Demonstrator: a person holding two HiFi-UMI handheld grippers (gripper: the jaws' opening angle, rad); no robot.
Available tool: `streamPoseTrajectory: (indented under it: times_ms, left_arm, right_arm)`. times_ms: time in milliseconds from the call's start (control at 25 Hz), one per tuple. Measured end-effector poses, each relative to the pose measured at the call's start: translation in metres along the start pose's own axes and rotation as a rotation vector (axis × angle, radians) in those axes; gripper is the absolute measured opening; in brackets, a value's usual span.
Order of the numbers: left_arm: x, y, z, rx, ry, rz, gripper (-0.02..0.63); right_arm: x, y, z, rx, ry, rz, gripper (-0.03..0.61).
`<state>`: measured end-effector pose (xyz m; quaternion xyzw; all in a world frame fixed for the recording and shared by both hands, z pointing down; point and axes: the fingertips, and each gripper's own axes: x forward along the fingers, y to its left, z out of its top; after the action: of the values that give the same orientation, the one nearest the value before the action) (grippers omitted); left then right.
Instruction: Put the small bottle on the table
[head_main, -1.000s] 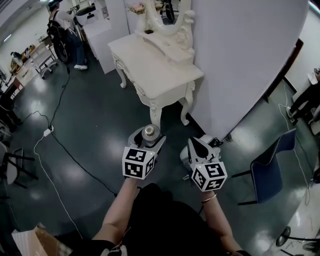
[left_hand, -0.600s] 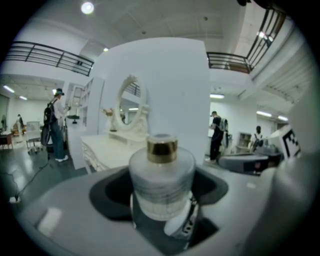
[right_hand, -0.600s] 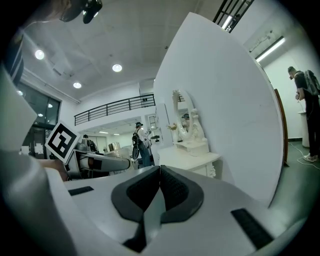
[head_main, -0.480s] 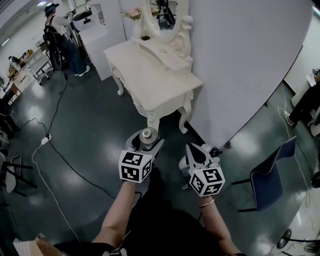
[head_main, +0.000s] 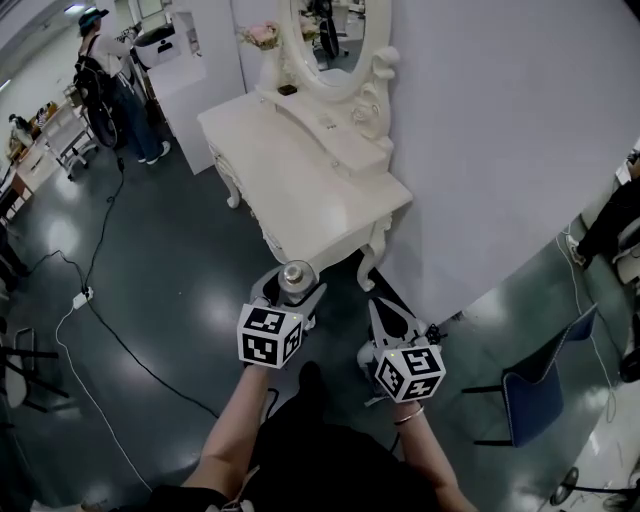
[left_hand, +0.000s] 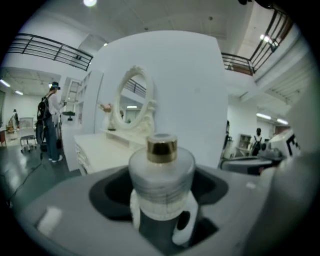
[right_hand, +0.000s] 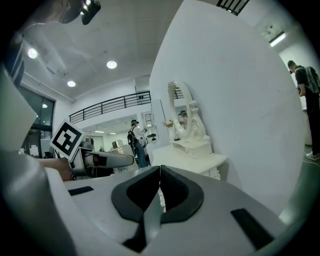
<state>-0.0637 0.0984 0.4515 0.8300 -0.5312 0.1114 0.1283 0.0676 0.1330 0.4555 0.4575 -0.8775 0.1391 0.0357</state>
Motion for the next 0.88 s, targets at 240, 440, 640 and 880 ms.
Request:
streamPoseTrajectory:
  times_ms: [240, 440, 640, 880]
  left_arm:
    - [0.05, 0.048, 0.026, 0.016, 0.0, -0.028, 0.336]
    - [0.086, 0.076, 0.044, 0.033, 0.001, -0.062, 0.336]
    - [0.119, 0.091, 0.06, 0.051, -0.002, -0.106, 0.336]
    - [0.156, 0.096, 0.074, 0.092, 0.007, -0.142, 0.336]
  right_arm:
    - [0.063, -0.016, 0.016, 0.002, 0.008, -0.037, 0.005]
    - [0.103, -0.028, 0.026, 0.008, 0.016, -0.075, 0.005]
    - [0.129, -0.038, 0.033, 0.006, 0.019, -0.105, 0.005]
    - [0.146, -0.058, 0.033, 0.009, 0.041, -0.142, 0.005]
